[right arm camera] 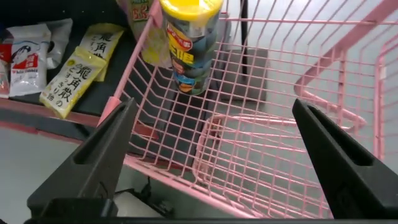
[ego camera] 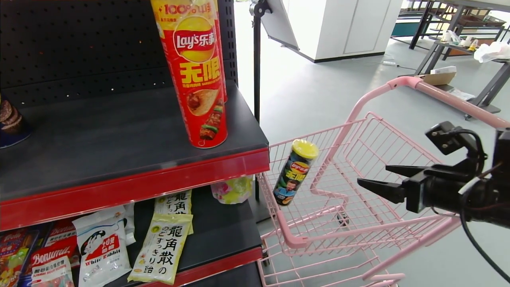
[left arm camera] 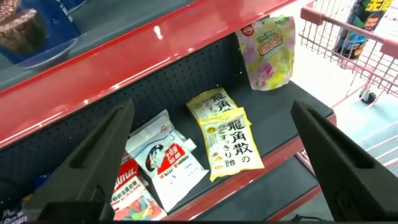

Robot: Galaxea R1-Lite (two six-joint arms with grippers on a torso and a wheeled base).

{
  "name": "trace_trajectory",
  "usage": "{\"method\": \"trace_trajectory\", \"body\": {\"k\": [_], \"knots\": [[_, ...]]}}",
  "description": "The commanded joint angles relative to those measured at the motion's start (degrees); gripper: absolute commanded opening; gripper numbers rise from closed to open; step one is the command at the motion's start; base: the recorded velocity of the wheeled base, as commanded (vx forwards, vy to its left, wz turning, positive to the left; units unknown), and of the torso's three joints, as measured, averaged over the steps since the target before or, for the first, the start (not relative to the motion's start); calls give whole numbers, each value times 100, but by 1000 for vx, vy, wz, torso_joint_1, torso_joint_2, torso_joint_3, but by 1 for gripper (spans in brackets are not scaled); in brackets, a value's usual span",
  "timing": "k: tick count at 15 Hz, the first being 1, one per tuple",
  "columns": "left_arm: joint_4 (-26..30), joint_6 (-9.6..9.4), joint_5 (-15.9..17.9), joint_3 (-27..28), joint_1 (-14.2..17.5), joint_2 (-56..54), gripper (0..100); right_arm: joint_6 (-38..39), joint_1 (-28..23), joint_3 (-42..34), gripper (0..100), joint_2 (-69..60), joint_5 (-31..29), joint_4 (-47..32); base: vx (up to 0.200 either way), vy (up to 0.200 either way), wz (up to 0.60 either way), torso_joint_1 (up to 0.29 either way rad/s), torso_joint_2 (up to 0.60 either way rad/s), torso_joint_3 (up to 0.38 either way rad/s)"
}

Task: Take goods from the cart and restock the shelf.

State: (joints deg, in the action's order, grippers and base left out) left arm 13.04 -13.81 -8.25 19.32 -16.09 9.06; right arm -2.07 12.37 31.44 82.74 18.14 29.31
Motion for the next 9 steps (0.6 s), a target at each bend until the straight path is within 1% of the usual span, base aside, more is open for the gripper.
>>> {"method": "trace_trajectory", "body": {"k": [1,2,3,4,5,9], "knots": [[14,1,-27,-43,1,79,100,-4,28,-24,100,1333,366,822,0,0,0,0,0,0],[14,10,-45,-43,1,149,100,5,37,20,100,1614,436,1148,0,0,0,0,0,0],[14,10,-45,-43,1,158,100,5,37,29,100,1632,445,1165,0,0,0,0,0,0],[14,1,-36,19,1,254,100,-4,37,152,100,1966,594,1402,0,0,0,0,0,0],[14,10,-18,80,1,413,100,-4,46,354,100,2220,717,1438,0,0,0,0,0,0],[14,10,-27,133,1,536,100,23,151,1154,100,2827,770,1446,0,0,0,0,0,0]]}}
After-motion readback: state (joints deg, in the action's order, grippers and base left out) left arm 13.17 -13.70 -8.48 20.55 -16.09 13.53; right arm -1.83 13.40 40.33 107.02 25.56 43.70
